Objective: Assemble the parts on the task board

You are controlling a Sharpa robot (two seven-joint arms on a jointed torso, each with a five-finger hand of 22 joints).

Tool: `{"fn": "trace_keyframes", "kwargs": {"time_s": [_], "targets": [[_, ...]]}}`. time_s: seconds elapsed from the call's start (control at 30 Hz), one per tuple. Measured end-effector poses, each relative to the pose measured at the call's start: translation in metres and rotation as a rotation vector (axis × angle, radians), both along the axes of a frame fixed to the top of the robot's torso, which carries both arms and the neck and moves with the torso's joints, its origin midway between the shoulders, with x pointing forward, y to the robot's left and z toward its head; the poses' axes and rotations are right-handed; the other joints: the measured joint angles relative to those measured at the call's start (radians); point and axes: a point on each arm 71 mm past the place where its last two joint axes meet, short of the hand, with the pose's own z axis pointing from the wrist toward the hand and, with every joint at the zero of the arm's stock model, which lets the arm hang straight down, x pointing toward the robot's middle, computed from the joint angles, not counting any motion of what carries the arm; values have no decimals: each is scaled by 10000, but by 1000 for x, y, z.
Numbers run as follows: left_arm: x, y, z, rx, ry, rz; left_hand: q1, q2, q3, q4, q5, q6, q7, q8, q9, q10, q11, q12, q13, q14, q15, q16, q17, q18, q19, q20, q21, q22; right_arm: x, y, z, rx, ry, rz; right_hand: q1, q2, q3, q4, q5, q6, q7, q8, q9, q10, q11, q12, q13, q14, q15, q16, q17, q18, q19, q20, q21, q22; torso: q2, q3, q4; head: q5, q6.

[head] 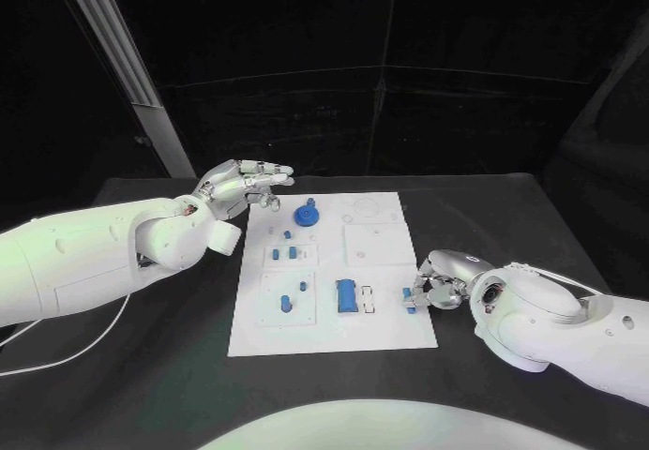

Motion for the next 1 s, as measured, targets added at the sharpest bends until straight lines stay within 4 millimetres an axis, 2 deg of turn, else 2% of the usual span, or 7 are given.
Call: {"fn": "trace_keyframes", "kwargs": {"time_s": [0.4,0.5,0.67,0.77,0.83,0.9,1.0], "targets": [[-1,0,0,2,26,-10,48,48,0,0,0,0,0,0,0,0,0,0,0,0,0,0,1,1,0,0,0,-9,2,14,0,-699,-95,526,763,74,17,-378,44,-212,42,123,268,-78,3,-79,54,0,4,0,0,0,0,0,0,0,15,0,4,28,-27],[-1,0,0,2,33,-15,48,48,0,0,0,0,0,0,0,0,0,0,0,0,0,0,1,0,0,0,0,-8,3,19,1,-896,-227,704,994,184,150,-565,-488,-245,75,108,354,-96,22,-81,77,-1,6,0,-1,0,0,0,0,-1,18,4,4,33,-35],[-1,0,0,1,43,-23,48,48,0,0,0,0,0,0,0,0,0,0,0,1,0,0,1,0,0,0,0,-8,2,24,2,-1187,-447,929,1182,267,244,-660,-553,-287,44,71,381,-113,39,-167,380,-1,7,-1,-1,1,0,0,0,-1,18,8,4,40,-43],[-1,0,0,1,47,-27,48,48,0,0,0,0,0,0,0,0,0,0,0,1,0,0,1,0,0,0,0,-7,2,26,2,-1310,-539,1040,1195,280,306,-721,-150,-340,95,38,422,-120,42,-174,381,-1,7,-1,-1,0,0,0,0,-1,18,11,4,41,-51],[-1,0,0,3,51,-27,48,48,0,0,0,0,0,0,0,0,0,0,0,0,0,0,1,1,0,0,0,-7,2,28,3,-1380,-593,1128,1195,280,385,-800,554,-387,103,-38,446,-166,21,-196,380,-1,7,-1,-1,1,0,0,0,-1,18,12,4,41,-58],[-1,0,0,3,54,-30,48,48,0,0,0,0,0,0,0,0,0,0,0,0,0,0,1,0,0,0,0,-7,1,29,3,-1420,-631,1194,1195,280,530,-875,972,-405,72,-101,487,-192,-5,-249,380,-1,7,-1,-1,1,0,0,0,-1,18,12,4,36,-60],[-1,0,0,3,59,-35,48,48,0,0,0,0,0,0,0,0,0,0,0,1,0,0,2,1,0,0,0,-7,0,30,4,-1427,-640,1240,1189,286,1128,-904,926,-397,-5,-92,536,-240,-50,-279,379,-41,-32,-1,-1,0,0,1,0,-1,18,12,4,24,-72]]}}
